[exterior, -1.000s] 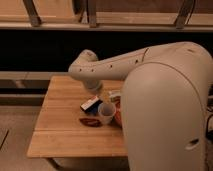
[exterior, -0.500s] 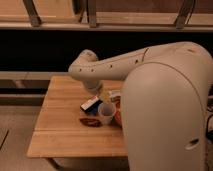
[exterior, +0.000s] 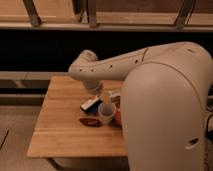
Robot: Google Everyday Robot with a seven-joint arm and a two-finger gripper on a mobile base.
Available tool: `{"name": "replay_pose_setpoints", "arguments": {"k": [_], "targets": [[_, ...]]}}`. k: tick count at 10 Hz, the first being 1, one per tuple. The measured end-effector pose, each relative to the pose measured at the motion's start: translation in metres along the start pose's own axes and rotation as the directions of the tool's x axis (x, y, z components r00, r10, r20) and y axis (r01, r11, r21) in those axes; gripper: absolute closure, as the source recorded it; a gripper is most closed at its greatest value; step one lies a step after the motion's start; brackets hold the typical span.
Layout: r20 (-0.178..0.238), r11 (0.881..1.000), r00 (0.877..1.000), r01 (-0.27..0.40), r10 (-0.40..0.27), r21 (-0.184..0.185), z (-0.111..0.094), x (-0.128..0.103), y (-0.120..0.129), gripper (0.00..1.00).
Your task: Push the ceramic bowl across the table
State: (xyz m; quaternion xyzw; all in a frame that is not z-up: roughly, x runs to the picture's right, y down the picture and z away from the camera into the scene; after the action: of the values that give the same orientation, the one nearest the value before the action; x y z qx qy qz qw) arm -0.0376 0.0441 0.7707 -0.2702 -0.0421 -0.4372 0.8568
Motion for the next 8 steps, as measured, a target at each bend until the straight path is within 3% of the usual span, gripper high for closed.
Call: {"name": "replay_pose_setpoints", "arguments": {"k": [3, 7, 8], "targets": [[-0.004, 1.0, 1.0, 0.003, -0.003, 0.001, 0.0, 0.001, -0.001, 0.51], [-0.121, 0.999, 0.993, 0.021, -0.015, 0.049, -0.024, 0.043, -0.008, 0.94], [-0.131, 0.998, 0.991, 0.009, -0.001, 0.061, -0.028, 0.054, -0.003, 0.99]]}}
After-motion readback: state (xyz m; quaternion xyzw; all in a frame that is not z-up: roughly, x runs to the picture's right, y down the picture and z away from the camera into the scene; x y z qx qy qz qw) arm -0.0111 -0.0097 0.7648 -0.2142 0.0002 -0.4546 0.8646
